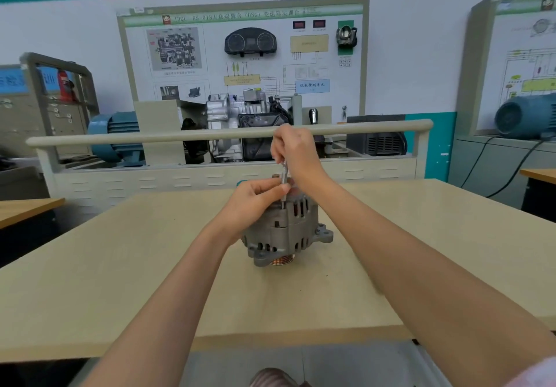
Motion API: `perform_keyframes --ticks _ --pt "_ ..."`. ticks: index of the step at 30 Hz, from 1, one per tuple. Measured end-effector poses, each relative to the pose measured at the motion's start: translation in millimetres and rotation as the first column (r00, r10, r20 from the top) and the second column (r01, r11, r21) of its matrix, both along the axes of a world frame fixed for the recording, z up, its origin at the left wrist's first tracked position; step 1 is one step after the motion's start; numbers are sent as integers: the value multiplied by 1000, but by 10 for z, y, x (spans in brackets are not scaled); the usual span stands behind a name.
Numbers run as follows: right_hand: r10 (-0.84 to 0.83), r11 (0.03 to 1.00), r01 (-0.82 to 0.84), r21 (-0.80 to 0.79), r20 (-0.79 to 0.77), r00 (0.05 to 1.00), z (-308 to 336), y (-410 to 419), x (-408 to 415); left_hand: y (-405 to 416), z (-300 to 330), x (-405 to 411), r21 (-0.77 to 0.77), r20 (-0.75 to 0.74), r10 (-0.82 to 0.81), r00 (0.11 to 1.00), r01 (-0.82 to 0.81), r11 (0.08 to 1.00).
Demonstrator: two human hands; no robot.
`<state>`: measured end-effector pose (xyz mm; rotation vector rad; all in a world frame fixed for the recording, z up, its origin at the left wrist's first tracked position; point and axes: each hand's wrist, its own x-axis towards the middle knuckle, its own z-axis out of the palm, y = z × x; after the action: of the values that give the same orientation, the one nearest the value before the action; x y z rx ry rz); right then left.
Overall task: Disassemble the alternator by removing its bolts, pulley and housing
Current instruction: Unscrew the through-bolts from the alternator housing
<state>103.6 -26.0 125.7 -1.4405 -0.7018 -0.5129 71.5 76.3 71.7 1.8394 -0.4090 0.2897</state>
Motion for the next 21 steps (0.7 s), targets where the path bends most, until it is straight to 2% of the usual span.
perform_keyframes --ticks 2,4,6,7,8,9,10,11,12,13,14,17,19,21 --pt "7 1000 -7 12 3 1000 -14 68 -6 11 23 -22 -14 -14 -14 1000 13 1000" --pt "-54 998 55 -15 33 998 -40 89 -11 9 32 -34 -28 -14 -10 1000 9 1000" --pt "-188 967 215 -138 187 964 -74 87 -25 14 31 -36 -38 -18 13 1000 -14 999" --pt "-288 905 362 -225 304 908 -103 97 -39 20 24 -24 -42 -13 41 999 -42 998" --pt "-414 781 552 -290 421 807 -136 131 -56 21 18 -10 -39 -6 89 996 -90 995" --pt "-534 608 727 -318 514 672 -169 178 -76 15 8 9 -21 1 151 989 -151 988" --pt "-621 445 831 -333 554 554 -189 225 -91 4 -1 22 3 9 207 978 -207 978" --pt "-678 355 867 -349 543 496 -197 259 -99 -12 -12 32 19 18 244 970 -245 969" --pt "-708 353 862 -363 499 500 -194 270 -88 -27 -24 32 21 25 260 965 -260 965" --pt "-716 414 838 -354 442 540 -175 247 -69 -39 -28 34 18 33 252 967 -253 967" --pt "-696 520 792 -319 379 610 -171 202 -39 -46 -28 30 23 36 223 974 -224 974" --pt "-476 860 486 -158 95 874 -190 -33 87 -38 0 5 55 16 77 997 -78 995" --pt "-318 948 314 -53 -96 943 -280 -172 163 -21 27 4 71 -10 39 999 -38 997" --pt "-267 961 274 31 -154 951 -421 -252 229 -9 38 11 134 -7 52 999 -50 990"
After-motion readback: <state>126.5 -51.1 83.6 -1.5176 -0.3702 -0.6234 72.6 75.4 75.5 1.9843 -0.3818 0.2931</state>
